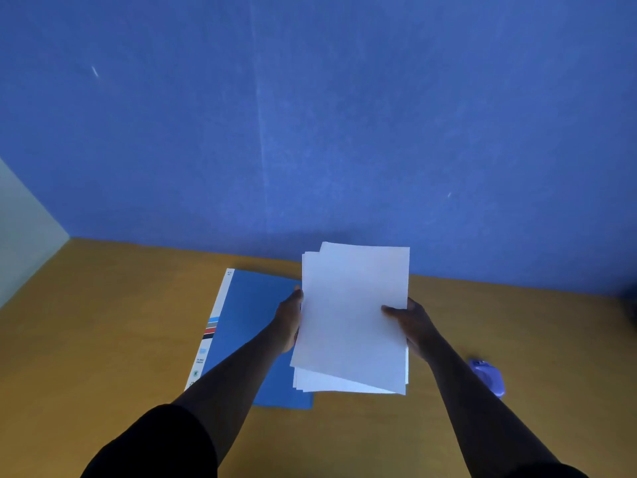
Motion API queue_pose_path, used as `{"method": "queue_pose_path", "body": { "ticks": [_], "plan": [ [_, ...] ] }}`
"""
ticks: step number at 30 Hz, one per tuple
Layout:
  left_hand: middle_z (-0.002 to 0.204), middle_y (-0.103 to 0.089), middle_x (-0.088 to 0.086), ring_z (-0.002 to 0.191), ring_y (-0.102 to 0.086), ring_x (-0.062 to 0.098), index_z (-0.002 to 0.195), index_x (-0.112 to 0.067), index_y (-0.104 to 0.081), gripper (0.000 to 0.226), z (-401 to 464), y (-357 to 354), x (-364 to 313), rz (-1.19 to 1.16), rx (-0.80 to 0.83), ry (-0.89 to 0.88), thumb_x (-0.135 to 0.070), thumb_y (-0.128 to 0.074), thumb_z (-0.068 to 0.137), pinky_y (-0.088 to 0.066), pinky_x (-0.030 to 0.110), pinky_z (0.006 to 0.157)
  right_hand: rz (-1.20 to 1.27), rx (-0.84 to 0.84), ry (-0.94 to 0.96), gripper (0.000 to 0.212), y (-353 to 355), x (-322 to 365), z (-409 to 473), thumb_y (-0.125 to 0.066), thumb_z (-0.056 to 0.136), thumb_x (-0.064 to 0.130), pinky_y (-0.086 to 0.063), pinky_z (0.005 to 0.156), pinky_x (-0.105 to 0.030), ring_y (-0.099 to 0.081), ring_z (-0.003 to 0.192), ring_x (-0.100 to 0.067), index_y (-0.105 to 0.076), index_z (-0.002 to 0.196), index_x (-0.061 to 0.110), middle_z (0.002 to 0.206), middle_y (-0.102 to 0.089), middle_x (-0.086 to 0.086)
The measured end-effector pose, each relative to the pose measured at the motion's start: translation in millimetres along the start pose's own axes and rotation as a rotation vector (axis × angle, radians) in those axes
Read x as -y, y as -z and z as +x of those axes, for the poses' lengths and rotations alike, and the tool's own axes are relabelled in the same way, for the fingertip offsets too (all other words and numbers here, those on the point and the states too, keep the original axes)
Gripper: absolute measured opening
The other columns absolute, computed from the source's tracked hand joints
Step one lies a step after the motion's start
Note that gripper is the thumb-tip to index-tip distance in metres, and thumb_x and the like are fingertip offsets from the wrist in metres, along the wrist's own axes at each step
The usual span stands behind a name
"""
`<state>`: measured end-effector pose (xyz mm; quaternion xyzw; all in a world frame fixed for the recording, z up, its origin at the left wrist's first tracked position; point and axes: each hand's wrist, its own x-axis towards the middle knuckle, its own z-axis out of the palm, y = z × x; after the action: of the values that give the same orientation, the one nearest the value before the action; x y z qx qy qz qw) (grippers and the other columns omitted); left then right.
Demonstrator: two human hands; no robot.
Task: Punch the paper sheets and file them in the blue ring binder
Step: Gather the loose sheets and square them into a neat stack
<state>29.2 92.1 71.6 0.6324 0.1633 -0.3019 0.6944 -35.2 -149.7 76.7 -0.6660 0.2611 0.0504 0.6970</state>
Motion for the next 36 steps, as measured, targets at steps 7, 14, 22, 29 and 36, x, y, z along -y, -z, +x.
{"method": "queue_pose_path", "body": {
  "ticks": [7, 14, 22, 29, 36],
  "plan": [
    [0.096, -0.074, 0.011, 0.075, -0.064, 0.024, 0.097, -0.029, -0.065, 0.029, 8.9, -27.8, -0.7, 0.395, -0.07, -0.304, -0.005, -0.06, 0.083, -0.047, 0.03, 0.068, -0.163, -0.112, 0.156, 0.028, 22.8, 3.8, 4.8, -0.071, 0.085, 0.011, -0.054, 0.075, -0.027, -0.07, 0.094, -0.016, -0.067, 0.113, 0.015, 0.105, -0.074, -0.001],
    [0.101, -0.068, 0.0, 0.094, -0.063, 0.02, 0.113, -0.011, -0.064, 0.032, 14.8, -68.2, 4.1, 0.504, -0.21, -0.431, 0.0, -0.061, 0.083, -0.048, 0.027, 0.079, -0.075, -0.139, 0.257, 0.024, 40.4, -0.2, 13.8, -0.071, 0.087, 0.012, -0.057, 0.082, -0.036, -0.071, 0.095, -0.02, -0.068, 0.11, 0.013, 0.102, -0.075, -0.001],
    [0.106, -0.071, 0.004, 0.099, -0.067, 0.024, 0.113, -0.012, -0.063, 0.039, 25.0, -83.9, 14.2, 0.468, -0.256, -0.451, -0.01, -0.076, 0.077, -0.054, 0.036, 0.088, 0.058, -0.075, 0.26, 0.039, 52.4, -12.6, 20.0, -0.075, 0.081, 0.002, -0.058, 0.084, -0.033, -0.071, 0.098, -0.018, -0.064, 0.118, 0.008, 0.108, -0.073, -0.006],
    [0.101, -0.07, 0.001, 0.094, -0.066, 0.02, 0.104, -0.019, -0.062, 0.034, 25.6, -92.7, 7.8, 0.353, -0.298, -0.554, -0.011, -0.08, 0.076, -0.055, 0.034, 0.086, 0.039, -0.046, 0.306, 0.026, 60.6, -1.8, 30.5, -0.077, 0.081, 0.008, -0.055, 0.071, -0.02, -0.073, 0.092, -0.018, -0.071, 0.106, 0.005, 0.101, -0.076, -0.006],
    [0.102, -0.071, 0.004, 0.097, -0.068, 0.024, 0.106, -0.011, -0.066, 0.022, 29.3, -95.3, 6.3, 0.338, -0.346, -0.569, -0.01, -0.072, 0.085, -0.056, 0.038, 0.088, 0.072, -0.031, 0.321, 0.018, 58.7, 8.9, 31.5, -0.077, 0.081, 0.009, -0.056, 0.069, -0.021, -0.074, 0.088, -0.015, -0.074, 0.099, 0.012, 0.097, -0.077, -0.002]
  ]
}}
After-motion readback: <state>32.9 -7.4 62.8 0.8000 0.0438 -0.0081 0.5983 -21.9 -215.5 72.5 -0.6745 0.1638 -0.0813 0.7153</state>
